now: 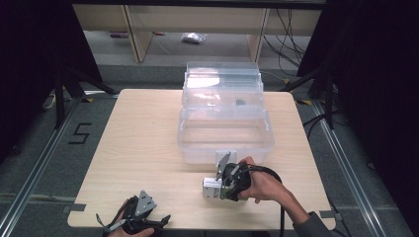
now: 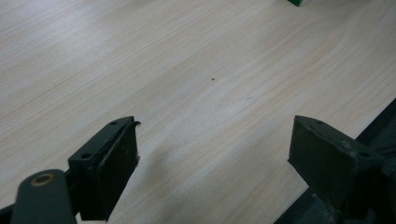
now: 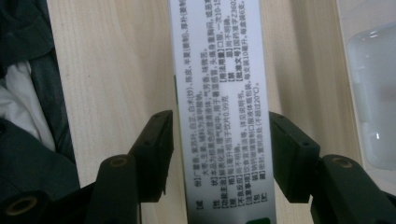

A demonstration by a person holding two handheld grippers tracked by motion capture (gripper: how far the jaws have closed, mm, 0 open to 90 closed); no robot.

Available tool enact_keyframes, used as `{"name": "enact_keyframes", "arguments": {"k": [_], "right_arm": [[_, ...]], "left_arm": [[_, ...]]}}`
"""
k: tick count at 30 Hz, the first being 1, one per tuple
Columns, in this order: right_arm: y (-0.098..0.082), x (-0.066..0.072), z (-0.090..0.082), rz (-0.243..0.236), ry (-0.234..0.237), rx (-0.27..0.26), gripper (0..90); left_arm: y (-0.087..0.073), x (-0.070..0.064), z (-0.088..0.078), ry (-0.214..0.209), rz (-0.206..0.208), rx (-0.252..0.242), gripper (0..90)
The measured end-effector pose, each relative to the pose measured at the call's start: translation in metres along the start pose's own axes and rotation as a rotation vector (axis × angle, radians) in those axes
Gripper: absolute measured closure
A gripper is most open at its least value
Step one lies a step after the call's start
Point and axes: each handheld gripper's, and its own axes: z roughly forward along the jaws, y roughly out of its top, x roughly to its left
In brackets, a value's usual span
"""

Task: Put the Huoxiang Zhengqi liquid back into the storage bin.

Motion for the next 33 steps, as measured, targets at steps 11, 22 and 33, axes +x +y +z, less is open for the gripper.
{"name": "enact_keyframes", "arguments": {"k": [11,22,33], "right_arm": [[0.003,-0.002,0.005,-0.056,0.014,0.012,57.8],[0.001,-0.007,0.002,-0.066,0.023,0.019,64.9],[-0.001,-0.011,-0.026,-0.054,0.024,-0.016,64.9]], "left_arm": [[0.0,0.0,0.0,0.003,0.002,0.006,15.1],[0.0,0.0,0.0,0.001,0.001,-0.004,15.1],[0.0,0.001,0.001,0.004,-0.012,-0.005,15.1]]}}
